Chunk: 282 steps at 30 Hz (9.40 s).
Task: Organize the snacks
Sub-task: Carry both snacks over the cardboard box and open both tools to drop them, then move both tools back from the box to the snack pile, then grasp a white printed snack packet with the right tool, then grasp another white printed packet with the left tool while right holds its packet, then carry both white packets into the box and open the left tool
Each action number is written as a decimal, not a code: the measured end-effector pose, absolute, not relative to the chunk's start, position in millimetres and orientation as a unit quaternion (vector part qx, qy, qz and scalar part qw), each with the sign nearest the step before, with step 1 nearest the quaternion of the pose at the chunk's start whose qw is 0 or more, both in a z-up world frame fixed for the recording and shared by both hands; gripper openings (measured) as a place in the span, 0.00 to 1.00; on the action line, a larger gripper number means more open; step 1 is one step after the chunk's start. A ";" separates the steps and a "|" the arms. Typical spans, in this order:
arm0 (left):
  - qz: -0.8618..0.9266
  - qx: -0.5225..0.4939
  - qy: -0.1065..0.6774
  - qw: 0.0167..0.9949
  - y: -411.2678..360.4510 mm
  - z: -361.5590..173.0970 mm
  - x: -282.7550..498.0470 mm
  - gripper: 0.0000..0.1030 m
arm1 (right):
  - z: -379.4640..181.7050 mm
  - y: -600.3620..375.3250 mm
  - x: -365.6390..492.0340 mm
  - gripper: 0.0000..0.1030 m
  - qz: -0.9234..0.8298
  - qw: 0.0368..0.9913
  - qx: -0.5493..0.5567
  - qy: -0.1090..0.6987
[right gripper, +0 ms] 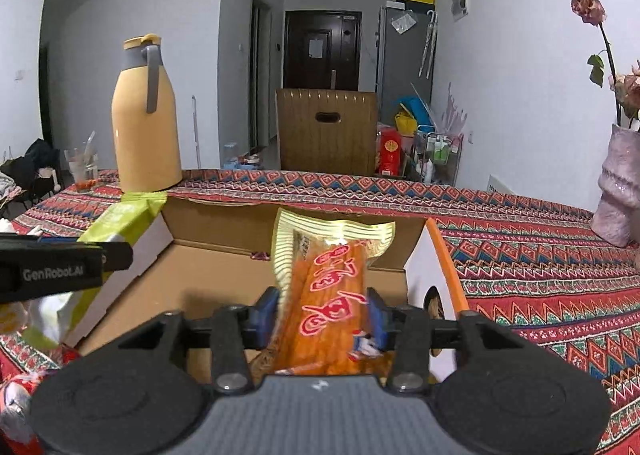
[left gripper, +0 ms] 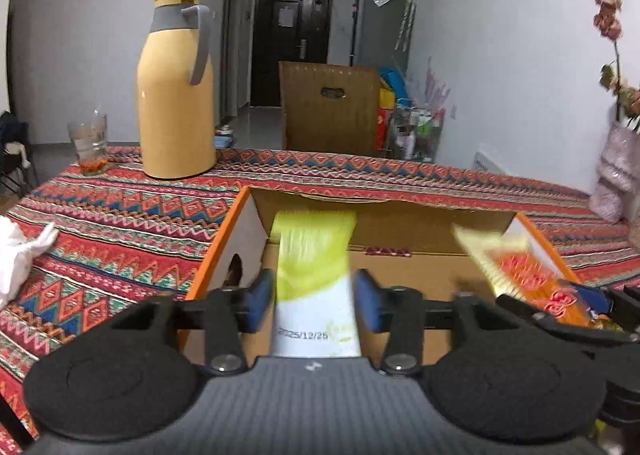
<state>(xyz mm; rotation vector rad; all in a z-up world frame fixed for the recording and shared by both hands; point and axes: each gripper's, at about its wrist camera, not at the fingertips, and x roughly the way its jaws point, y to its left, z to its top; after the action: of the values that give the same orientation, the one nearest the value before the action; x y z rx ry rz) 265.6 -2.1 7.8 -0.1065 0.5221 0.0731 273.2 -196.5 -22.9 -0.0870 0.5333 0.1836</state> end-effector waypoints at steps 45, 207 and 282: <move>0.029 -0.055 0.187 0.980 12.4 61.7 105.5 1.00 | 27.7 -221.0 114.2 1.00 0.103 0.975 -0.034 0.192; -0.134 0.010 0.358 0.924 -62.5 -51.7 9.6 0.91 | -45.2 -280.0 -8.9 0.40 0.121 0.948 0.021 0.294; -0.166 0.013 0.235 0.958 -79.5 5.7 40.7 0.41 | -29.5 -267.2 30.7 0.40 0.123 0.954 0.017 0.273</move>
<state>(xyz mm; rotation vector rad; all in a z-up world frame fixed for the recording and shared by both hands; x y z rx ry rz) 40.7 -79.5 5.7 0.0271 0.4765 -0.3359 30.7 -267.2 -29.5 0.0343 0.5555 0.2504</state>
